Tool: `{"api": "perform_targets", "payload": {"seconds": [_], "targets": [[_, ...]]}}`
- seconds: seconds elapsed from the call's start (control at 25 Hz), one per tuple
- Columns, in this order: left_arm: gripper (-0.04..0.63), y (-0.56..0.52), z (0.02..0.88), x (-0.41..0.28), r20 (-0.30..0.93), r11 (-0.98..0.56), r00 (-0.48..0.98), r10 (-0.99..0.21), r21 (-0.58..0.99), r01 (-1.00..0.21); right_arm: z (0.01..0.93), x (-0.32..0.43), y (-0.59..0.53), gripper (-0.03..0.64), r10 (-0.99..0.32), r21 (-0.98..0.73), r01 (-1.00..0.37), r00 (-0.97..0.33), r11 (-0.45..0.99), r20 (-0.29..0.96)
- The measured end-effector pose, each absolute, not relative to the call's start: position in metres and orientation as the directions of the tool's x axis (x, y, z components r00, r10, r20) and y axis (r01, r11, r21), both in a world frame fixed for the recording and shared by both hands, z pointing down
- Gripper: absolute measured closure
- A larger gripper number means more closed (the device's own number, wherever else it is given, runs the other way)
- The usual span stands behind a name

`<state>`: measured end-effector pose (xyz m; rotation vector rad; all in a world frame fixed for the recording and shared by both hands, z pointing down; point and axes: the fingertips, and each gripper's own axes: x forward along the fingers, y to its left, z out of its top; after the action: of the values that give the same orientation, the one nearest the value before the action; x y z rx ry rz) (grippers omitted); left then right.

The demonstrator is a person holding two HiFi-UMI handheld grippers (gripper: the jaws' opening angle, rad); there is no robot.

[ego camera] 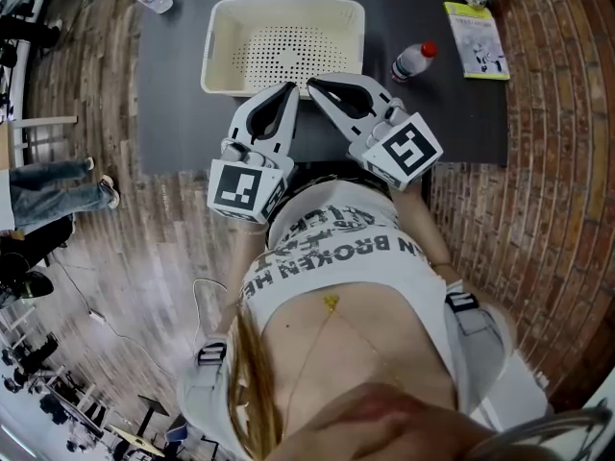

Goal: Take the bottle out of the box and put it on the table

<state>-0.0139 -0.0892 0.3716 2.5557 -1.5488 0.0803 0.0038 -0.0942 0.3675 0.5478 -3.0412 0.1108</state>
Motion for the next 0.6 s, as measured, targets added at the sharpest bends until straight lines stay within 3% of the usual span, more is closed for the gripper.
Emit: {"api": "perform_targets", "payload": {"seconds": [0.6], "targets": [[0.595,-0.088,0.38,-0.01,0.157,-0.456,0.467,-0.87,0.101,-0.884,0.379,0.006,-0.093,0.607,-0.332,-0.049,-0.34,-0.936,0.939,0.117]]}}
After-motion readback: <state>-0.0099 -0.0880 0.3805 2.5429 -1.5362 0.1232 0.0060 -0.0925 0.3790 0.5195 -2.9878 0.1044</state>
